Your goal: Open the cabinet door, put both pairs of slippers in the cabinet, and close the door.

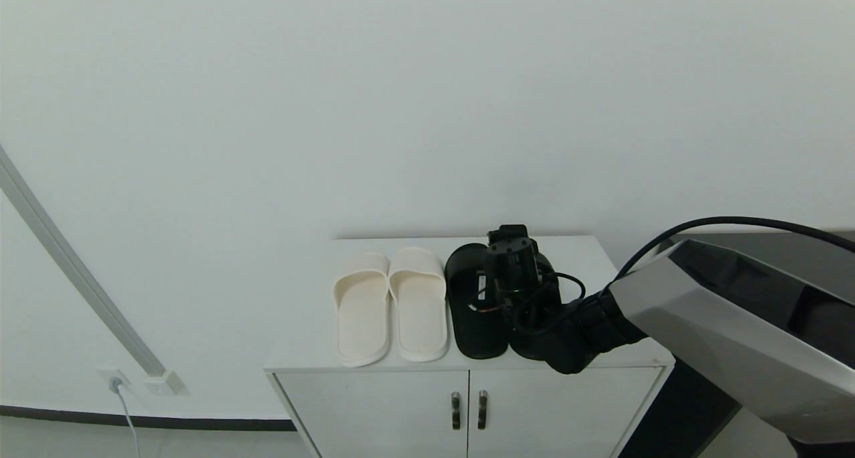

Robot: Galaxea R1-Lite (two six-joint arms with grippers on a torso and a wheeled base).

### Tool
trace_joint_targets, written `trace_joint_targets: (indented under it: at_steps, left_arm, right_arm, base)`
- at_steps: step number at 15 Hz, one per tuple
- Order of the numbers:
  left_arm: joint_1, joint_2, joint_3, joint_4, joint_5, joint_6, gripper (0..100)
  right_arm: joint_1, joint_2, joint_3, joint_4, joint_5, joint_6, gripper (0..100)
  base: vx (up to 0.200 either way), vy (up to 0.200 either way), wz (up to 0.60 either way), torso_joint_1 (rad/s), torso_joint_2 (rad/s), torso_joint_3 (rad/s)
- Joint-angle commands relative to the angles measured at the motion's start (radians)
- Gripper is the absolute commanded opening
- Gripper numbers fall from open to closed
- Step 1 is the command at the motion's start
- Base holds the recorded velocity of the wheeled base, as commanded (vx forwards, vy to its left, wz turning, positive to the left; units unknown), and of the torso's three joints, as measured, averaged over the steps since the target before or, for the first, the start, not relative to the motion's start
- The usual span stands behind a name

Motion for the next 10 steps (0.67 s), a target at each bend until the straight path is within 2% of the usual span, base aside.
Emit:
trace_joint_targets:
  at_steps: [1,4,7,10]
  left_arm:
    - [0.001,0.001,0.000,0.000,0.001,0.000,0]
    - [0.001,0.001,0.000,0.000,0.001,-0.002,0]
    - [0.001,0.001,0.000,0.000,0.001,-0.002,0]
    - [0.001,0.001,0.000,0.000,0.001,-0.002,0]
  right_arm:
    - [0.001,-0.012,0.002,-0.001,0.000,0.000,0]
    - [0.001,-0.045,0.024,-0.002,-0.002,0.000,0]
    - [0.004,-0.136,0.108,-0.004,-0.003,-0.016,0]
    - [0.027,-0.317,0.314,-0.045,0.043,-0.043,0]
  base:
    - [0.000,0.000,0.00,0.000,0.00,0.000]
    - [0.000,0.000,0.00,0.000,0.00,0.000]
    - [0.000,0.000,0.00,0.000,0.00,0.000]
    - [0.000,0.000,0.00,0.000,0.00,0.000]
